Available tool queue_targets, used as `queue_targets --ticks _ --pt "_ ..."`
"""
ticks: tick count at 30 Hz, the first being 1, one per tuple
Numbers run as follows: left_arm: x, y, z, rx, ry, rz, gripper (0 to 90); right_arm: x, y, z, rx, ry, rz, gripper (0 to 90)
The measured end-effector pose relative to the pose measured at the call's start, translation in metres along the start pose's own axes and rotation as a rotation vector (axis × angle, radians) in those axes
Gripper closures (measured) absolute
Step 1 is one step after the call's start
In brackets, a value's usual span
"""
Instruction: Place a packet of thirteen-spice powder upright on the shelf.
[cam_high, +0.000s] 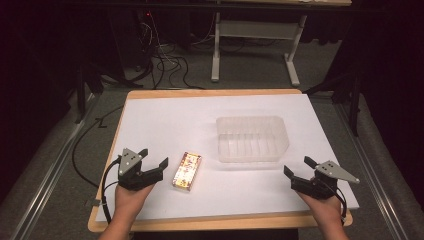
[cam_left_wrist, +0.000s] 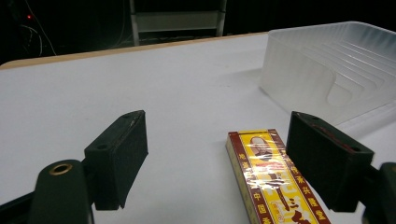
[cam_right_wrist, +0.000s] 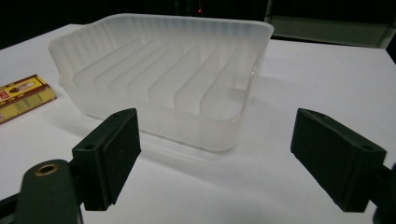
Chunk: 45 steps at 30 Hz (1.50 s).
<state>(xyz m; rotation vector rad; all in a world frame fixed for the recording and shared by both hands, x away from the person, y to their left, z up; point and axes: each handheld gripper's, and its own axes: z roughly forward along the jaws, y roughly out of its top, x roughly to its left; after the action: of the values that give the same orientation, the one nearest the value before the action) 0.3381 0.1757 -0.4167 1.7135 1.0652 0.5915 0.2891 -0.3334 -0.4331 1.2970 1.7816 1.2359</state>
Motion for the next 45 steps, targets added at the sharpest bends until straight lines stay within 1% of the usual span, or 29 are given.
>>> queue_targets --ticks 1,2,3,9,20,26,28,34,37,38,39,41,45 --pt "0.000 0.000 0.000 0.005 -0.001 -0.001 21.1 0.000 0.001 -0.001 -0.015 0.001 -0.003 16.3" --pt "-0.001 0.000 0.001 0.006 0.000 0.000 20.9 0.000 0.001 -0.001 -0.017 0.001 -0.003 16.2" --pt "-0.001 -0.001 0.002 0.014 -0.004 0.005 20.8 0.000 0.001 -0.001 -0.018 0.002 -0.002 16.0" --pt "-0.002 -0.001 0.002 0.021 -0.011 0.008 20.3 0.000 0.001 0.000 -0.020 0.001 -0.001 15.3" --pt "-0.002 -0.002 0.004 0.043 -0.023 0.015 19.7 0.003 0.002 -0.001 -0.026 0.008 -0.013 14.2" --pt "-0.004 -0.003 0.007 0.062 -0.041 0.022 19.7 0.002 0.002 -0.001 -0.033 0.013 0.002 10.6" --pt "-0.005 -0.003 0.008 0.071 -0.047 0.027 19.7 0.001 0.003 -0.001 -0.030 0.014 0.007 8.4" --pt "-0.009 -0.005 0.011 0.091 -0.060 0.030 19.6 0.003 0.003 -0.001 -0.026 0.018 0.007 6.4" --pt "-0.013 -0.006 0.014 0.111 -0.078 0.031 19.2 0.004 0.004 -0.001 -0.019 0.017 0.001 3.0" --pt "-0.013 -0.006 0.014 0.111 -0.078 0.031 18.7 0.004 0.004 -0.001 -0.019 0.017 0.001 3.0" --pt "-0.014 -0.006 0.015 0.121 -0.082 0.036 17.9 0.005 0.004 0.000 -0.012 0.017 0.000 0.6" --pt "-0.017 -0.007 0.018 0.134 -0.087 0.041 16.2 0.005 0.004 0.001 -0.005 0.017 -0.002 0.2" --pt "-0.023 -0.008 0.022 0.158 -0.091 0.064 14.7 0.006 0.004 0.002 -0.003 0.017 -0.008 0.1"
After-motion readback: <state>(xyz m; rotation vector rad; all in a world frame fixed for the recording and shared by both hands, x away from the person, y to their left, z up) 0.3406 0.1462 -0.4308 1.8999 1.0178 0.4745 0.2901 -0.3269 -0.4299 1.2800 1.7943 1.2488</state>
